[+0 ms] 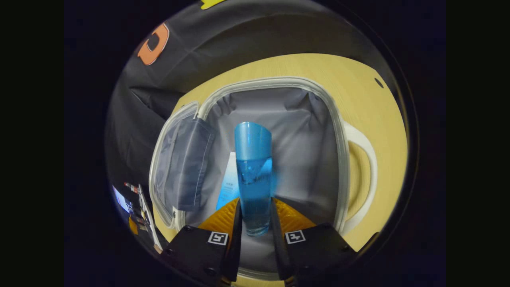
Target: First open the suitcase, pack the skin care products into it, and then close the suitcase.
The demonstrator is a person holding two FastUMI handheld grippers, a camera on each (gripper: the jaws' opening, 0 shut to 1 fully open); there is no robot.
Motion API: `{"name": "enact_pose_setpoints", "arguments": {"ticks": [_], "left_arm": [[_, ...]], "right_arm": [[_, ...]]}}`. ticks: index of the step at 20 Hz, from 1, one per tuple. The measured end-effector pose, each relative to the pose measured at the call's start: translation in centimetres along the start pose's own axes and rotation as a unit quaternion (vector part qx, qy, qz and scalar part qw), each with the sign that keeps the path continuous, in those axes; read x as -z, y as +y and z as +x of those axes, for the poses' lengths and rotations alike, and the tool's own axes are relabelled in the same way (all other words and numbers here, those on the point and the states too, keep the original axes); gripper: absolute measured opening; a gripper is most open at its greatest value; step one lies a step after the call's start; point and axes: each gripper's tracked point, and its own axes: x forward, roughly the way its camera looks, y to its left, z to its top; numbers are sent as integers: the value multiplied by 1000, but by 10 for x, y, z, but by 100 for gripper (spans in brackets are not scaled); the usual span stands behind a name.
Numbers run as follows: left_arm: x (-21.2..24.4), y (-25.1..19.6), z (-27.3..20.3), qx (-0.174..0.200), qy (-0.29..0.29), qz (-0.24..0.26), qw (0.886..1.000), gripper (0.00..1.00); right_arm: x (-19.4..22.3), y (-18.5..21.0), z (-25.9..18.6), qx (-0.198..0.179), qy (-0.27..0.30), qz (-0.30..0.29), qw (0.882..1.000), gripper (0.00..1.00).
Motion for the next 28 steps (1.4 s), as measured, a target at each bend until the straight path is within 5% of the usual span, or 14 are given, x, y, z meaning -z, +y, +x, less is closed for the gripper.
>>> {"name": "enact_pose_setpoints", "arguments": {"ticks": [8,16,18,22,28], "left_arm": [[-11,-7,7,19,-6,9,1000,100],[-22,-19,11,53,-22,19,998,100],[-21,-25,12,76,-21,12,997,99],[-21,-10,13,93,-21,-10,995,100],[-29,11,15,150,-39,-28,987,98]], "right_arm": [[5,-3,3,32,8,-15,999,36],[19,-7,-40,35,-22,-111,993,45],[16,-8,-62,35,-50,-149,987,62],[7,-12,-116,46,-127,-258,957,72],[1,-7,-183,18,-208,-309,928,76]]}}
